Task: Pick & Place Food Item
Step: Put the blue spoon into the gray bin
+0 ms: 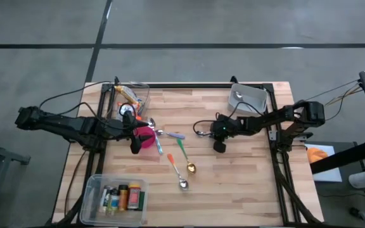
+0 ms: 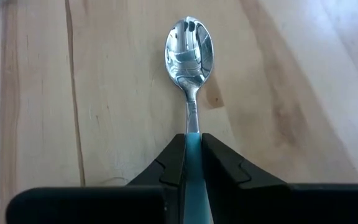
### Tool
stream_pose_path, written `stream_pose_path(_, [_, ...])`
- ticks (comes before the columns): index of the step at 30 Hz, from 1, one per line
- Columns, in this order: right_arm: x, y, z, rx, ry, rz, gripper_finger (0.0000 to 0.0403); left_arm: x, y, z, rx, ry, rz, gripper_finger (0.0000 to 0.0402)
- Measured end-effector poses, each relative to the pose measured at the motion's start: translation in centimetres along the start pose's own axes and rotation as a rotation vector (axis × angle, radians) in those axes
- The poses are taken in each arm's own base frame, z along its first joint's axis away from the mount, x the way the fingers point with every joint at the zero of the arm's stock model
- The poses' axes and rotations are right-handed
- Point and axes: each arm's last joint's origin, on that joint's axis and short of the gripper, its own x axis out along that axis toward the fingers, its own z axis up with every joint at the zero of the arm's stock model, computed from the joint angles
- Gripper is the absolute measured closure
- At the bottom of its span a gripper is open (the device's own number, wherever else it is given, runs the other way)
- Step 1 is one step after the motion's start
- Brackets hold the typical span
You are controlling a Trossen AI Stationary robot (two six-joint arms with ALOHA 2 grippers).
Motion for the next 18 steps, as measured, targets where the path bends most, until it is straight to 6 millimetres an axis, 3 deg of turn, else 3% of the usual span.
stream_pose_path(10, [-2.3, 0.0, 2.5, -0.011, -0.015, -0.071, 0.0369, 0.0, 0.0, 0.0, 0.000, 0.000, 0.000, 0.0104])
stream_pose_path(18, [-7.9, -0.7, 4.8, 0.008, -0.012, -0.169, 0.0369, 0.0, 0.0, 0.0, 0.000, 0.000, 0.000, 0.0104])
